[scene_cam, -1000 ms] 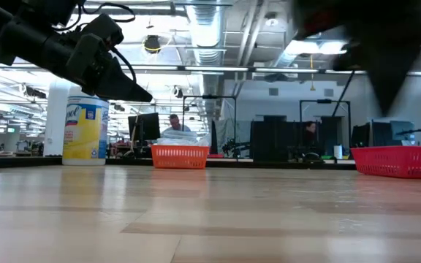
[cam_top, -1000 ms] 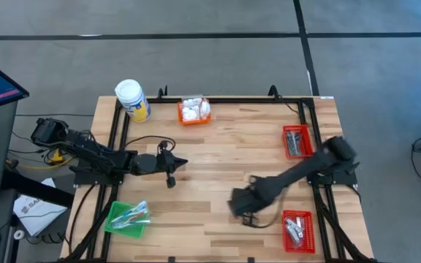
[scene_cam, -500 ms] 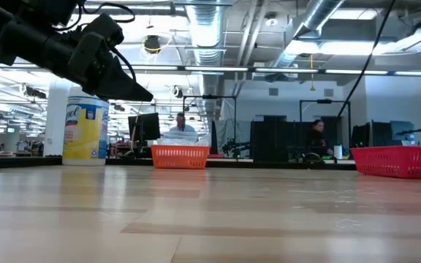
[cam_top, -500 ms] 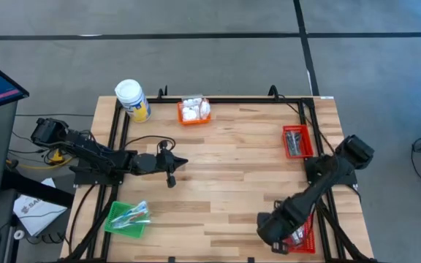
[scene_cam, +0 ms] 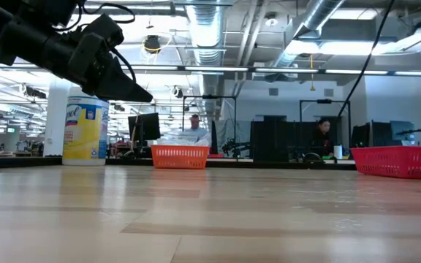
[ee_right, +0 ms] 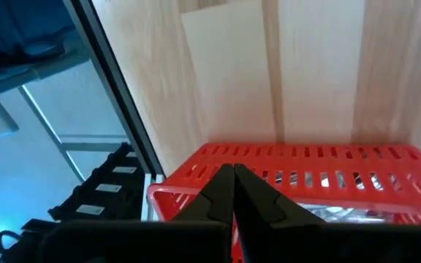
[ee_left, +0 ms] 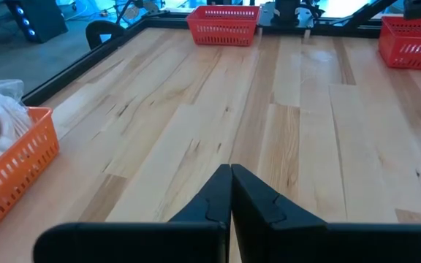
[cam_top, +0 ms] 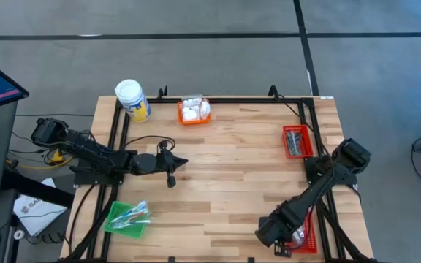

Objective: Pick & Place Travel size toiletries
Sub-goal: Adjust the baskets

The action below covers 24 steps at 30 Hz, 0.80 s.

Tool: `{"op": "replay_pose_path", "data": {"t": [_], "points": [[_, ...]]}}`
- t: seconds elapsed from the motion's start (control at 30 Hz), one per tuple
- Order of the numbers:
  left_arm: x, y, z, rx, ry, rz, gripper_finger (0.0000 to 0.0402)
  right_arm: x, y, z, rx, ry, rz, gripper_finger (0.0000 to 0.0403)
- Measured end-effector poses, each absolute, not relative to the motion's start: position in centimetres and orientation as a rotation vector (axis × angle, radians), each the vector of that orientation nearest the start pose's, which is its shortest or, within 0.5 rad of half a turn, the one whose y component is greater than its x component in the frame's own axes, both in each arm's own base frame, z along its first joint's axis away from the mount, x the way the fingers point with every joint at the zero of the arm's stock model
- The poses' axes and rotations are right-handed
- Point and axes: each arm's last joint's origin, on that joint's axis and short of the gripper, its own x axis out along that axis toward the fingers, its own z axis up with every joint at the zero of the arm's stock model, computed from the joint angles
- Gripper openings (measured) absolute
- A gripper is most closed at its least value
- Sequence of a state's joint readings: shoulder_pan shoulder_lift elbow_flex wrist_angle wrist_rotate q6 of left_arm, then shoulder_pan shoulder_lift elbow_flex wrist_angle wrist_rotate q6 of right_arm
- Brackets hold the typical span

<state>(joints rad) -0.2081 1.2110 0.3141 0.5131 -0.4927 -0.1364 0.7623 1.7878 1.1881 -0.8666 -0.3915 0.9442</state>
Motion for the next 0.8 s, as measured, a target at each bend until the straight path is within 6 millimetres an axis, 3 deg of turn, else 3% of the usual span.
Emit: {"op": "replay_pose_path", "data": {"t": [0.37,0.8], "points": [[21.2,-3.1,16.2,-0.002,0.342,0.305,0.0,21.9,23.3,17.9,0.425,1.83,0.103,0.0],[21.2,-3.1,16.2,-0.003,0.339,0.305,0.0,24.4,20.1,17.8,0.361,1.77,0.082,0.0]]}}
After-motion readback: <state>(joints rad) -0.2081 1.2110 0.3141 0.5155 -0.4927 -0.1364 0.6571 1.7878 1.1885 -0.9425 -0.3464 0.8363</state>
